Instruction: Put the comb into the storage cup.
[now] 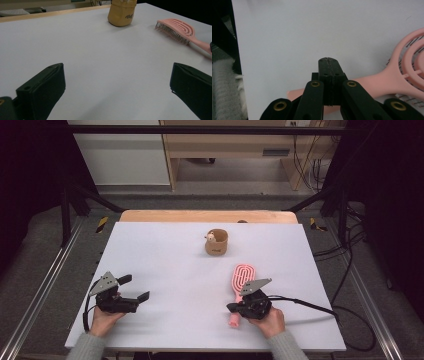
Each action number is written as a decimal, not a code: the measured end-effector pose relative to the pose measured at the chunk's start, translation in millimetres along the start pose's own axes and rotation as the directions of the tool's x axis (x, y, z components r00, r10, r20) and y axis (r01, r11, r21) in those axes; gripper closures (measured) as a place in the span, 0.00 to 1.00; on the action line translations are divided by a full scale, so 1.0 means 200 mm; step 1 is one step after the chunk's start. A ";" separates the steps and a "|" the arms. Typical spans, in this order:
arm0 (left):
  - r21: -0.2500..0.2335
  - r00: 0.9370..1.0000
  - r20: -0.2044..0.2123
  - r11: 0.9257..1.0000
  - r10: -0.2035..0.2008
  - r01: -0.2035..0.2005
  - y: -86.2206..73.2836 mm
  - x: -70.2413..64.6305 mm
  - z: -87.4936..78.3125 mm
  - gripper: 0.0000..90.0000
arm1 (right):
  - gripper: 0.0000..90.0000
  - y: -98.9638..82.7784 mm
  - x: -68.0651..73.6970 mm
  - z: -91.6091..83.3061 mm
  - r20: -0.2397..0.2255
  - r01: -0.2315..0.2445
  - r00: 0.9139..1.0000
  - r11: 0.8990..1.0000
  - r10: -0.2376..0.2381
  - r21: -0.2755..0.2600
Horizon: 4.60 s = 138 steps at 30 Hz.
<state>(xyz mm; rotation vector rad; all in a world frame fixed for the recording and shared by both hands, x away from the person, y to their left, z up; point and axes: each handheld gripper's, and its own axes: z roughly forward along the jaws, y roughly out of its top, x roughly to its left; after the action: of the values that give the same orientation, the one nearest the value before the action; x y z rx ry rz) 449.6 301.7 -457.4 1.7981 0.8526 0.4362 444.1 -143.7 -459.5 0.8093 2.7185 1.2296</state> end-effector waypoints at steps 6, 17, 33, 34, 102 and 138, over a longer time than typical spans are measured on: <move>-0.002 1.000 0.000 1.000 -0.001 0.001 0.00 0.00 0.00 0.00 | 1.00 -0.01 0.00 -0.01 0.018 0.008 1.000 1.000 -0.009 0.022; -0.001 1.000 -0.001 1.000 -0.001 0.001 0.00 0.00 0.00 0.00 | 1.00 -0.03 -0.01 -0.03 0.035 -0.009 0.999 1.000 0.008 0.030; -0.001 1.000 -0.003 1.000 -0.002 0.002 0.00 0.00 0.00 0.00 | 1.00 -0.06 -0.03 -0.07 0.061 -0.037 0.998 0.999 0.035 0.037; -0.001 1.000 -0.003 1.000 -0.002 0.002 0.00 0.00 0.00 0.00 | 1.00 -0.06 -0.04 -0.08 0.064 -0.047 0.997 0.998 0.045 0.032; 0.015 1.000 0.001 1.000 0.003 -0.003 -0.01 0.00 0.01 0.00 | 0.00 0.02 -0.07 -0.19 0.303 -0.092 0.946 0.991 0.118 -0.100; 0.016 1.000 0.003 1.000 -0.002 0.002 -0.01 0.00 0.01 0.00 | 0.11 0.01 -0.11 -0.04 0.315 -0.165 0.936 0.986 0.155 0.004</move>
<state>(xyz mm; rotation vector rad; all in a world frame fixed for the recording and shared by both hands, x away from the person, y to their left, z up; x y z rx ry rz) 451.3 300.6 -459.7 1.8116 0.8581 0.4260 461.7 -157.1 -456.1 1.1416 2.4602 0.9839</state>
